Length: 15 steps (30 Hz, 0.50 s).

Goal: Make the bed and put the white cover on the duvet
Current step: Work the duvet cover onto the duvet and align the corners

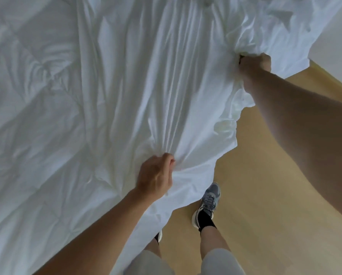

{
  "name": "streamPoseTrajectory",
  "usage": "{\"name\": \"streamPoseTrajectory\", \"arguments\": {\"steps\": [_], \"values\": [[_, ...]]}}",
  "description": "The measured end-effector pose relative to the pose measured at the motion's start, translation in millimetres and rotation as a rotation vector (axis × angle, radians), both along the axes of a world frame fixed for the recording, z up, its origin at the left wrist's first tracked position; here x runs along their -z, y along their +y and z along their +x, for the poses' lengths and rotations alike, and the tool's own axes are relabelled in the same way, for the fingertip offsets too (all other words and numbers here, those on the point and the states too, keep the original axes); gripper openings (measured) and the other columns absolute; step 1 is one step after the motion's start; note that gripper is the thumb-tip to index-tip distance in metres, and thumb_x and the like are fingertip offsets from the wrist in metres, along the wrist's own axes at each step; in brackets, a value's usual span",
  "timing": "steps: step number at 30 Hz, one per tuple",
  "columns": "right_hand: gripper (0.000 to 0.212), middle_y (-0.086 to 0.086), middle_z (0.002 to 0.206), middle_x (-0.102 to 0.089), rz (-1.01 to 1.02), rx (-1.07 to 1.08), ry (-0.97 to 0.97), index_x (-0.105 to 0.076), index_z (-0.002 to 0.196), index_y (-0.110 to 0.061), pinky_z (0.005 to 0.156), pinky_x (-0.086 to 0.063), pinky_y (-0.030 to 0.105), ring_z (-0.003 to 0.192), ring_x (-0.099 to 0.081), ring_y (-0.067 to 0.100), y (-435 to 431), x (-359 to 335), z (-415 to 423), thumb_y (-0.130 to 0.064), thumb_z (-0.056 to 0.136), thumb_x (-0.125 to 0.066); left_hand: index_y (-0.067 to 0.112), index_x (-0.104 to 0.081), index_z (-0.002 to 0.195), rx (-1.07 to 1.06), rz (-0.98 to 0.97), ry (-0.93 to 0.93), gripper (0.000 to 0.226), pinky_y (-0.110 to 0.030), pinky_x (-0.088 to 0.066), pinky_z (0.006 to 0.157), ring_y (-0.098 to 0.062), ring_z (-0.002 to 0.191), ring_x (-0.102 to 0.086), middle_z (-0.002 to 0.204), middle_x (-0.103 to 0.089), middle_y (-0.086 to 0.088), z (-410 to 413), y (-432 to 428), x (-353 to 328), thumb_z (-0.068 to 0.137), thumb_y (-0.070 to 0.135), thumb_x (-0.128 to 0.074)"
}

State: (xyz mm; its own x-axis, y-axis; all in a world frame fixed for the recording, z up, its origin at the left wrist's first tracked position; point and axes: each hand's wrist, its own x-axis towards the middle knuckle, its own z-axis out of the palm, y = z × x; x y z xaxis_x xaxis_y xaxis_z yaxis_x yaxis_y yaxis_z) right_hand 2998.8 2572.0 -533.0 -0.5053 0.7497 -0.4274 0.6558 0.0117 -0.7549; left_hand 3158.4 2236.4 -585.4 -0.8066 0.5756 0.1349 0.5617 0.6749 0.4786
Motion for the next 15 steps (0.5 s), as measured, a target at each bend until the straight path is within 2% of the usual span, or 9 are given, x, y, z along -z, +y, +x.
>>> {"name": "streamPoseTrajectory", "arguments": {"steps": [2, 5, 8, 10, 13, 15], "values": [[0.031, -0.001, 0.105, -0.056, -0.043, 0.080, -0.006, -0.056, 0.126, -0.017, 0.081, -0.050, 0.029, 0.097, -0.053, 0.022, 2.6, -3.7, 0.0, -0.025, 0.096, -0.055, 0.018, -0.045, 0.079, -0.017, -0.106, 0.014, 0.031, -0.032, -0.041, 0.046, -0.032, 0.043, -0.052, 0.049, -0.049, -0.004, 5.9, -19.9, 9.7, 0.105, 0.034, -0.038], [0.034, -0.010, 0.090, -0.049, -0.090, 0.181, 0.008, -0.057, 0.130, -0.021, 0.086, -0.047, 0.029, 0.096, -0.050, 0.018, 7.3, -8.1, 1.5, -0.028, 0.097, -0.054, 0.017, -0.047, 0.061, -0.033, -0.323, -0.041, 0.056, -0.033, -0.042, 0.041, -0.034, 0.044, -0.056, 0.046, -0.050, -0.003, 22.1, -93.0, 15.2, 0.099, 0.057, -0.046], [0.037, -0.007, 0.108, -0.050, -0.120, 0.210, 0.043, -0.054, 0.134, -0.020, 0.087, -0.048, 0.029, 0.099, -0.049, 0.017, 8.3, -6.2, 2.8, -0.028, 0.097, -0.052, 0.014, -0.050, 0.059, -0.209, -0.517, -0.119, 0.052, -0.038, -0.049, 0.042, -0.038, 0.047, -0.061, 0.049, -0.056, -0.009, 11.9, -146.7, 6.6, 0.088, 0.057, -0.048], [0.039, -0.006, 0.111, -0.048, -0.127, 0.239, 0.065, -0.052, 0.134, -0.021, 0.087, -0.046, 0.031, 0.101, -0.048, 0.019, 6.6, -8.0, 2.2, -0.029, 0.096, -0.055, 0.016, -0.053, 0.065, -0.223, -0.569, -0.088, 0.040, -0.041, -0.051, 0.048, -0.038, 0.054, -0.063, 0.057, -0.059, -0.011, -1.6, -154.4, -3.3, 0.081, 0.053, -0.052], [0.038, -0.009, 0.100, -0.051, -0.202, 0.252, 0.052, -0.053, 0.129, -0.023, 0.085, -0.047, 0.031, 0.100, -0.051, 0.019, 12.1, -4.7, 2.3, -0.031, 0.092, -0.063, 0.015, -0.061, 0.085, -0.201, -0.400, 0.046, 0.024, -0.044, -0.043, 0.067, -0.036, 0.076, -0.059, 0.084, -0.058, -0.010, -17.4, -90.5, -21.5, 0.076, 0.037, -0.064], [0.024, -0.008, 0.090, -0.051, -0.224, 0.229, 0.087, -0.054, 0.113, -0.023, 0.078, -0.048, 0.029, 0.095, -0.053, 0.019, 19.9, 0.9, 3.1, -0.028, 0.092, -0.061, 0.014, -0.065, 0.097, -0.102, -0.246, 0.114, 0.034, -0.043, -0.039, 0.074, -0.033, 0.084, -0.056, 0.098, -0.059, -0.007, -24.2, -10.2, -33.1, 0.077, 0.041, -0.070]]}}
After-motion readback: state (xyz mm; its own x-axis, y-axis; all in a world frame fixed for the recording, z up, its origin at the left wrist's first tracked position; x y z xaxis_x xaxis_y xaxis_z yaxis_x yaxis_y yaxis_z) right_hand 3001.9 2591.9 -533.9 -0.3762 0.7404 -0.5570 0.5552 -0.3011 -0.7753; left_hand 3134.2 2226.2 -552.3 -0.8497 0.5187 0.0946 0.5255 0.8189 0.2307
